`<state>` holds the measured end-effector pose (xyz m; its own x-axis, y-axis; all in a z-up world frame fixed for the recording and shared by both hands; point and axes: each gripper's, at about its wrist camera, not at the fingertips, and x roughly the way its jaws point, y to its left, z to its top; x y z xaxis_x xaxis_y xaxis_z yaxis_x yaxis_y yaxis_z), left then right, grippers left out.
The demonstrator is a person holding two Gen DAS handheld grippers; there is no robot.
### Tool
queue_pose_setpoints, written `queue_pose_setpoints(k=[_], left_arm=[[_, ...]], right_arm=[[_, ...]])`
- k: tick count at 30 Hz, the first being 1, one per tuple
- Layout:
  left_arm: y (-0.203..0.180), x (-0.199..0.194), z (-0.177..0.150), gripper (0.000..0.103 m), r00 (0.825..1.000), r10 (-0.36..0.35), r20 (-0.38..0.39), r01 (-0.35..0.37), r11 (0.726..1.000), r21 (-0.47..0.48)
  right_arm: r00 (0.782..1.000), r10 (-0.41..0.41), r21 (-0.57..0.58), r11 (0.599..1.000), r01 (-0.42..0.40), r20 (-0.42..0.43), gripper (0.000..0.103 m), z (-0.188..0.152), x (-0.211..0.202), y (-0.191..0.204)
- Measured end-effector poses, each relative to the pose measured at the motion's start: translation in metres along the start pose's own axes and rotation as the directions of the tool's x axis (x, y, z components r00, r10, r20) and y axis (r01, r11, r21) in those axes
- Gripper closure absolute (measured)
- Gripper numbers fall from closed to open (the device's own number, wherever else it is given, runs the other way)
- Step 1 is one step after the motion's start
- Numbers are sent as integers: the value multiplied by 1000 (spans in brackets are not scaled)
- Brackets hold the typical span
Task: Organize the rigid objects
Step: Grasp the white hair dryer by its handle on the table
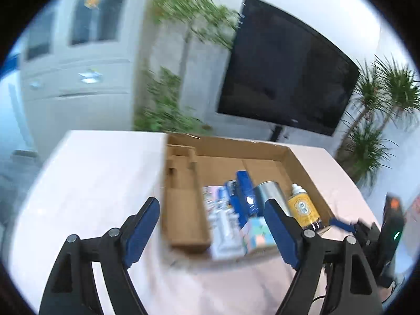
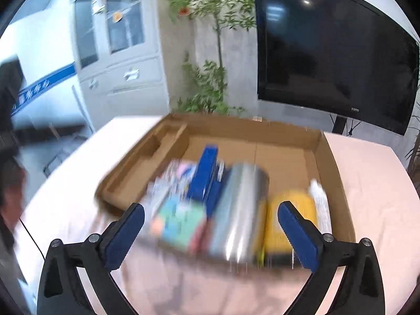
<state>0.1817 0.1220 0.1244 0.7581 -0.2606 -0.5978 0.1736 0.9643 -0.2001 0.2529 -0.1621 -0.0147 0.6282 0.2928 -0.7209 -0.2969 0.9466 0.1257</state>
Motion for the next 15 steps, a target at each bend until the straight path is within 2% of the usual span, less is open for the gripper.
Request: queue_pose_setpoints(k=[2, 4, 5, 6, 8, 10, 12, 13, 14, 15], left_arm=[[6, -45, -15, 21, 998, 66, 10, -66, 997, -45], [17, -71, -31, 21, 994, 110, 2, -110, 992, -61], [21, -85, -45, 21, 990, 138, -11, -139, 988, -75], [26, -92, -56, 21, 988, 152, -23, -154, 984, -89], [33, -101, -88, 21, 985, 156, -68, -164, 976, -139], [37, -100, -129, 21, 983, 115, -142, -143, 966, -214], [39, -90, -169, 22, 978, 38, -207, -99, 951, -293], [36, -80, -193, 23, 969, -17, -246, -70, 938, -341], [33, -73, -208, 23, 963, -49, -266, -54, 929, -366], [30, -64, -224, 23, 956, -86, -281, -34, 918, -396]], right_arm=[[997, 77, -26, 997, -78, -28, 1, -30, -15, 12], [984, 170, -57, 983, -173, -54, 1, -61, -28, 34], [971, 225, -76, 970, -231, -77, 1, -76, -33, 45], [947, 301, -105, 944, -313, -116, 1, -93, -38, 61], [907, 388, -141, 901, -411, -165, 2, -117, -44, 83], [855, 469, -159, 847, -507, -222, 4, -141, -50, 104], [799, 538, -181, 786, -591, -270, 11, -163, -56, 124], [786, 548, -191, 771, -607, -285, 14, -172, -58, 131], [779, 548, -202, 762, -615, -303, 22, -179, -57, 140], [773, 546, -213, 754, -622, -324, 37, -185, -55, 148]])
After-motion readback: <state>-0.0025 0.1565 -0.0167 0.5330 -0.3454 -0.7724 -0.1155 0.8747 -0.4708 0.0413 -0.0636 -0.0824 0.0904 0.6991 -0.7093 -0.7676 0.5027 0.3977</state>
